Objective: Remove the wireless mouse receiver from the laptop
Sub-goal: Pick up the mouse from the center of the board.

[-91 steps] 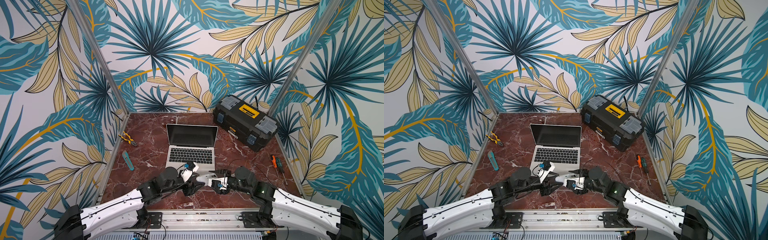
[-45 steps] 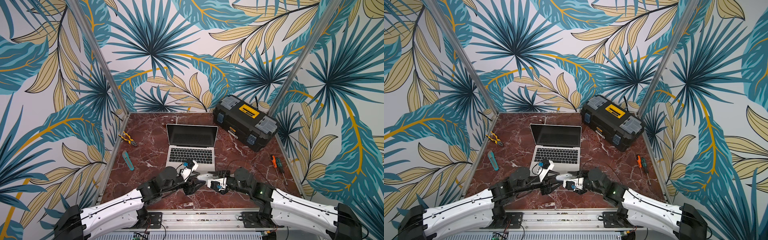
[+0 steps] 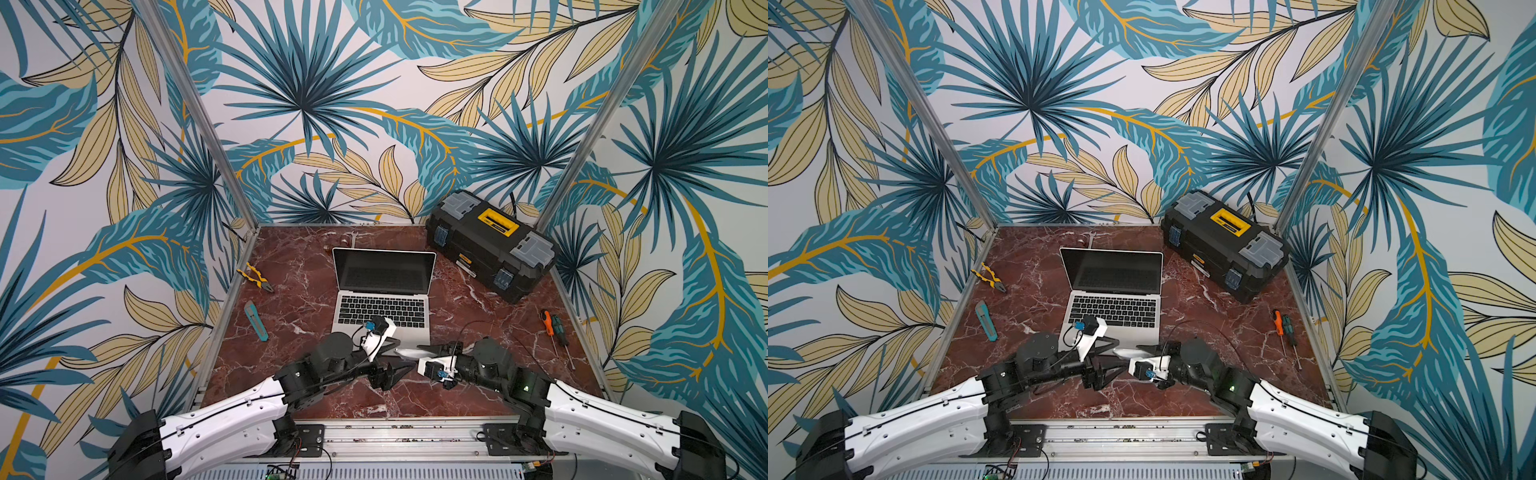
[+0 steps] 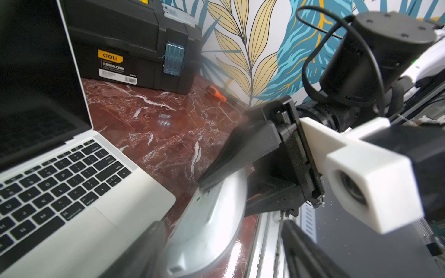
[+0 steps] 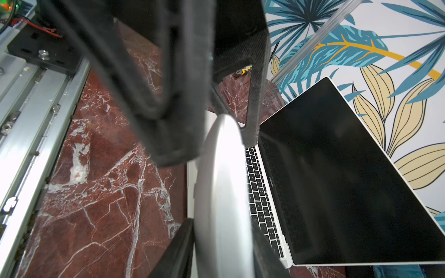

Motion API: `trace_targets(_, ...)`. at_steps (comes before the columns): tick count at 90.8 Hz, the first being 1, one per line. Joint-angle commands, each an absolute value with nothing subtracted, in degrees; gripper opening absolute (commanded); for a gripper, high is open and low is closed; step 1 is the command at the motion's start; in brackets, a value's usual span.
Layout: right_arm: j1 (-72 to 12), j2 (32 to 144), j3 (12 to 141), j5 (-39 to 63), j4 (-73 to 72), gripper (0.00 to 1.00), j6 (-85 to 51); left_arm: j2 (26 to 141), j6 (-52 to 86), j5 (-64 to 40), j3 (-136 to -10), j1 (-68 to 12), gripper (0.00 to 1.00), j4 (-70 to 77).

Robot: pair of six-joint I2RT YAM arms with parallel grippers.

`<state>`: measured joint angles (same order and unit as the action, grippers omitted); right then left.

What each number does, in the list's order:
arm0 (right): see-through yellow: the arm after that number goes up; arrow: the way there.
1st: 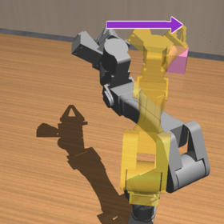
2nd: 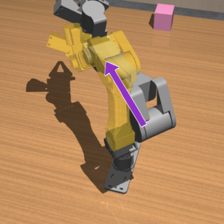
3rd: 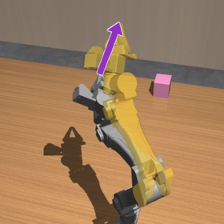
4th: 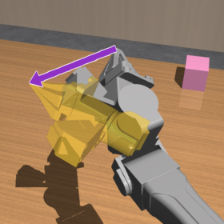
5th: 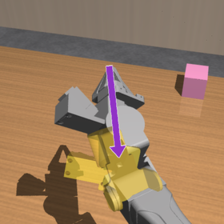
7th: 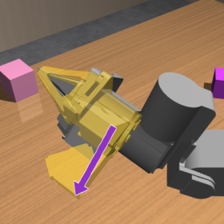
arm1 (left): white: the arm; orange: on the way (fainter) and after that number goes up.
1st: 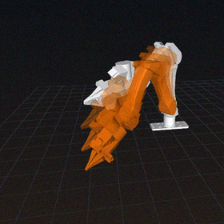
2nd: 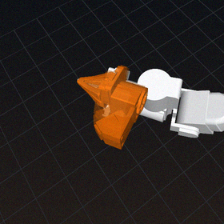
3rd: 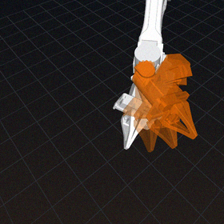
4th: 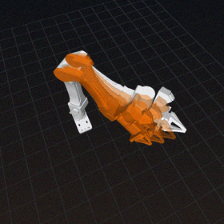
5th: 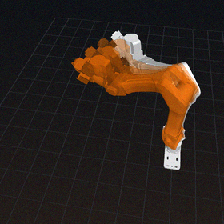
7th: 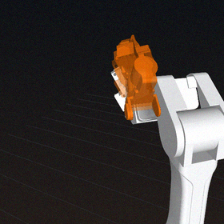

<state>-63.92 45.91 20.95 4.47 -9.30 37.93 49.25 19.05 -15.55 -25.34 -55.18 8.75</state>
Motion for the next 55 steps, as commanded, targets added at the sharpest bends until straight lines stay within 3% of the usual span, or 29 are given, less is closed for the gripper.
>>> trace_targets(1,-63.9,44.9,20.1,5.3,-11.2,0.28,33.0,47.4,17.7,-15.6,-24.9,-55.4,1.00,10.8)
trace_targets(31,-63.9,46.0,20.0,2.8,-12.0,0.27,24.5,38.8,21.2,-2.3,-23.0,-54.4,1.00,5.5)
trace_targets(55,-61.3,44.4,17.7,-4.6,-16.7,0.24,-3.1,32.2,26.9,12.5,-25.4,-50.8,1.00,-11.7)
